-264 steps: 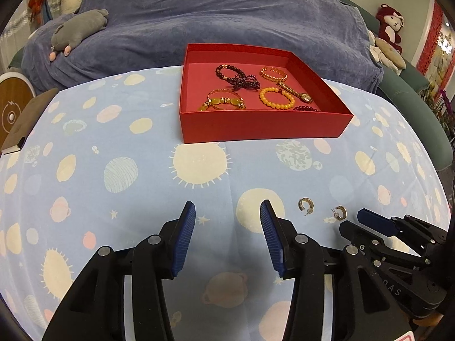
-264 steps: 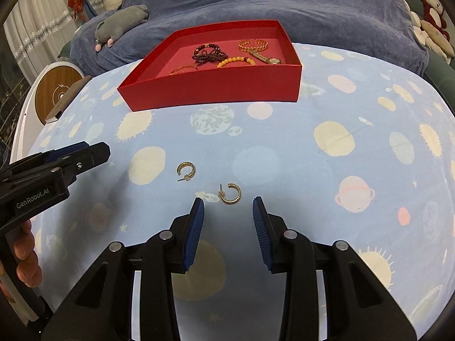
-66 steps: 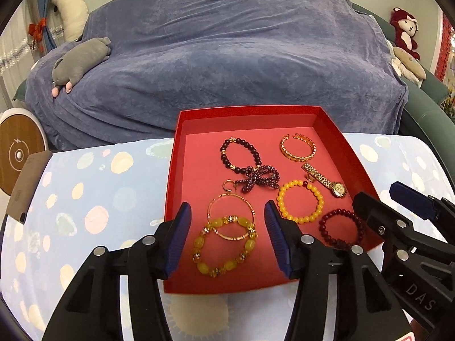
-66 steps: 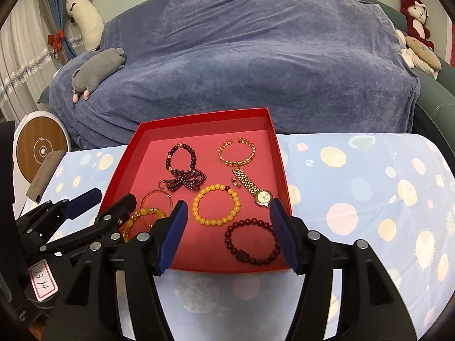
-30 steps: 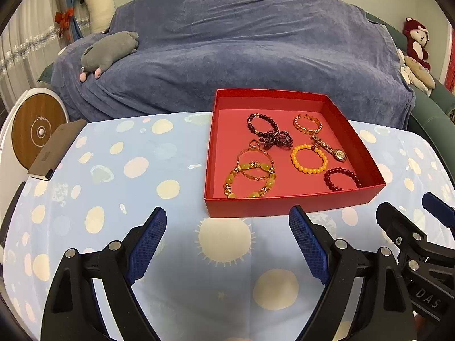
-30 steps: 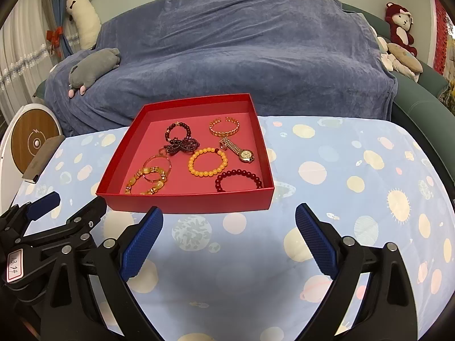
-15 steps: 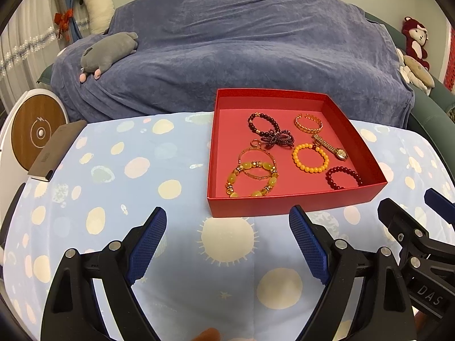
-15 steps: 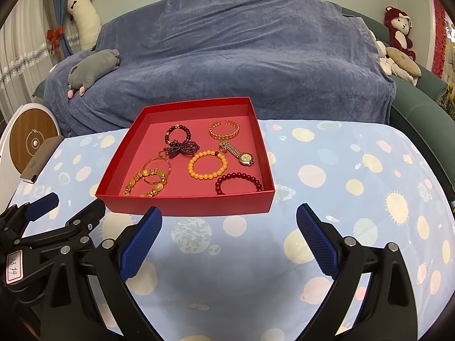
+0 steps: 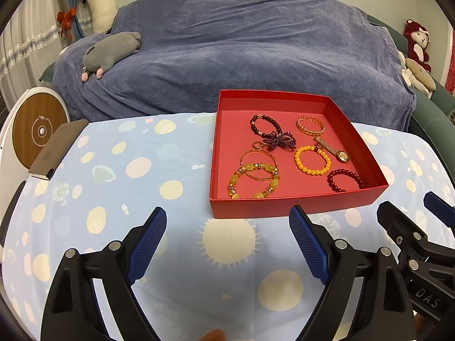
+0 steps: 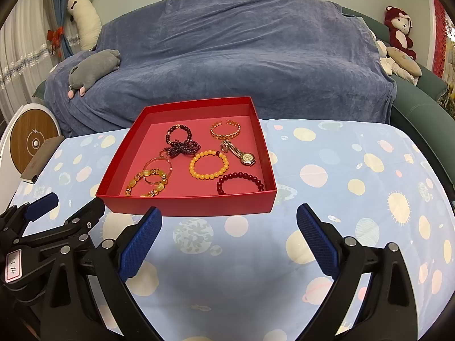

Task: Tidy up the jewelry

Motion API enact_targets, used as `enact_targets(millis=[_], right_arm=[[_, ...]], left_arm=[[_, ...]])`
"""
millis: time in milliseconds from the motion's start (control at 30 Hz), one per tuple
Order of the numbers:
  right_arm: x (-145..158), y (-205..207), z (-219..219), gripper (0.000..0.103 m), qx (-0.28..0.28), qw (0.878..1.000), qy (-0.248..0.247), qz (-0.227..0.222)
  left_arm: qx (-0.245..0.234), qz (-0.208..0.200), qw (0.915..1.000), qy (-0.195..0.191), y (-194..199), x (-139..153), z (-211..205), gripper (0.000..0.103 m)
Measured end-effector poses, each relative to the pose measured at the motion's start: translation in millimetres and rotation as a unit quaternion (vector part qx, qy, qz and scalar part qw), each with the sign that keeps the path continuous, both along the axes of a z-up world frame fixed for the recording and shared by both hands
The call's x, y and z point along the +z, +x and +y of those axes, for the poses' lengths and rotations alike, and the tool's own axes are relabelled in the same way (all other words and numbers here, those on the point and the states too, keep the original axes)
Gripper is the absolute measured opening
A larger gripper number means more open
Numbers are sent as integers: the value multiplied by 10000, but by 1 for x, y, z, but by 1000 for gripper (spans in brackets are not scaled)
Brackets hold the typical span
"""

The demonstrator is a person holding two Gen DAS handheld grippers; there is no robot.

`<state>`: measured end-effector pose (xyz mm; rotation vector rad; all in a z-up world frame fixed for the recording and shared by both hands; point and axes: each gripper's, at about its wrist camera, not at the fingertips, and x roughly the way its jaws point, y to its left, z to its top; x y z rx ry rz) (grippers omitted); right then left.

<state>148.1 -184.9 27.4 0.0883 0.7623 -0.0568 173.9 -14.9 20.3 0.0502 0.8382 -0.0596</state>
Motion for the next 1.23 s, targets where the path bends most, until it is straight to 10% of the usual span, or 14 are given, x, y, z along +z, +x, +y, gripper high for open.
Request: enact_targets(millis=[1233], right_arm=[[1,-2,5,91,30,10000,-25,-87]], left_arm=[[61,-36,10000,-46,-1,1,2,83]])
